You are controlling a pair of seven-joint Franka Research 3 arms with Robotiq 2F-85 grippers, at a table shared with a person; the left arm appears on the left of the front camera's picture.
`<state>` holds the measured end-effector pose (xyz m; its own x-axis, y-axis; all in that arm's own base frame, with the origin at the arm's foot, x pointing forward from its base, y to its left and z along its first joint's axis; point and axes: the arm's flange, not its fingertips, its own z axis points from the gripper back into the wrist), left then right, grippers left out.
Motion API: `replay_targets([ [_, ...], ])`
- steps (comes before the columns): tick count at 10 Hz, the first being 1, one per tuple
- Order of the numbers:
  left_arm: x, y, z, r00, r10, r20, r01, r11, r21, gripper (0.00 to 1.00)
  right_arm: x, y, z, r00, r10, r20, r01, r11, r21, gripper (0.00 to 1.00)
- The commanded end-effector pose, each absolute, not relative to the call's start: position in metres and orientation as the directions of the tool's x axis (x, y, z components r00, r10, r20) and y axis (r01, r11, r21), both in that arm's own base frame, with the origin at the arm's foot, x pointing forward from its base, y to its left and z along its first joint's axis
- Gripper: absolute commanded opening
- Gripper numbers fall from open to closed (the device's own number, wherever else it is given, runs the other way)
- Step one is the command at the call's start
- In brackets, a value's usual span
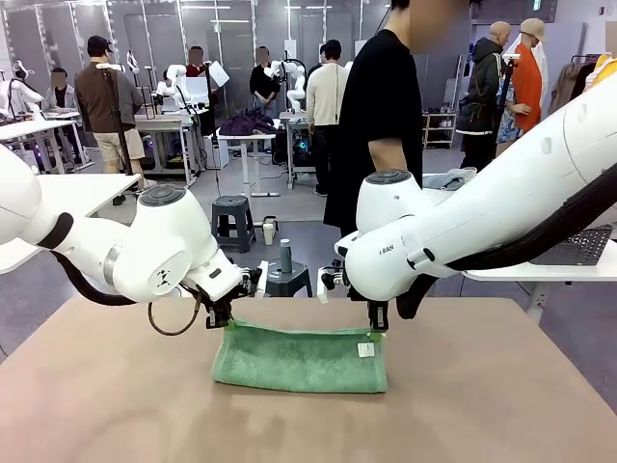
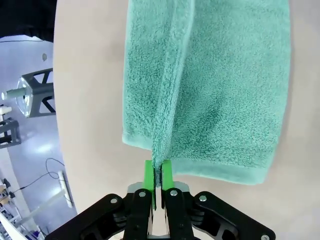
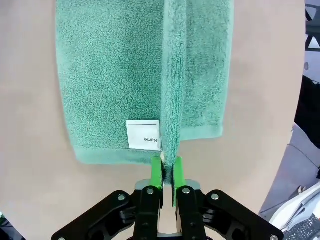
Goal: Fold the towels and place them in the basket.
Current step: When a person lays out a Towel with hook on the table, fold it in half twice.
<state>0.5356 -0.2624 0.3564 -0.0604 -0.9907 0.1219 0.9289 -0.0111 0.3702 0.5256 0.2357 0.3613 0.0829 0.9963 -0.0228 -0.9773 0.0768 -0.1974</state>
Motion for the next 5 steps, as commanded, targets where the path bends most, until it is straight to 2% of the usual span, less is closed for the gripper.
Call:
replay_targets([
  [1,0.5447,-0.2637,0.3552,-0.040,-0.991,0.129,0.911,0.017,0.412,0.07,0.5319,0.2381,0.3586,0.101,0.995,-0.025,-0.966,0.092,-0.242,0.11],
  [2,0.5425,-0.2632,0.3597,-0.049,-0.992,0.119,0.909,0.005,0.417,0.07,0.5256,0.2357,0.3613,0.083,0.996,-0.023,-0.977,0.077,-0.197,0.11],
  [5,0.5386,-0.2616,0.3559,-0.058,-0.991,0.119,0.926,-0.009,0.378,0.07,0.5256,0.2357,0.3613,0.083,0.996,-0.023,-0.977,0.077,-0.197,0.11],
])
